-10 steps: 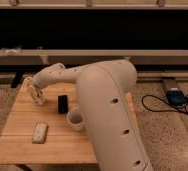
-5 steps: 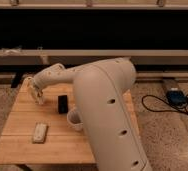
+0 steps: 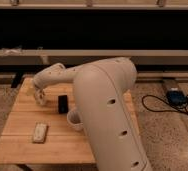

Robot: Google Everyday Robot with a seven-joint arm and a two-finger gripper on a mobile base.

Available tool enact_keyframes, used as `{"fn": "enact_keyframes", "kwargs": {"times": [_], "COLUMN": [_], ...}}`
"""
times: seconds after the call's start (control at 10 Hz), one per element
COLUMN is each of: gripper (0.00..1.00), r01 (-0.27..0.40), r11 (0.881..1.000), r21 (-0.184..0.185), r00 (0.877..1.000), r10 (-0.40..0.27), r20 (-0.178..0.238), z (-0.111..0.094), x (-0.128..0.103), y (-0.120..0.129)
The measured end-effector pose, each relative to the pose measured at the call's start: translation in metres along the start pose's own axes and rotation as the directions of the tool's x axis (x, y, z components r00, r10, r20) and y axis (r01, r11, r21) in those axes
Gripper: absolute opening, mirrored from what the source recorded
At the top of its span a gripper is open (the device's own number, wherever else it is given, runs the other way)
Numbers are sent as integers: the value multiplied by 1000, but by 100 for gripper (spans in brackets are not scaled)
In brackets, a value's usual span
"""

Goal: Stand the bottle upright

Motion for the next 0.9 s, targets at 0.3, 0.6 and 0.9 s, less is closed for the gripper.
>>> {"fn": "enact_keyframes", "kwargs": {"times": [0.3,0.6,0.9], "gripper": [80,80,80], "r01": [-3,-4,7], "r11": [1000,1000,990], "r21": [2,-28,-139], "r00": [1000,1000,993], "r10": [3,4,9], "r20": [4,26,118], "z": [-4,-12,-26], "x": [1,-1,-12], "y": [-4,-15,-26]}}
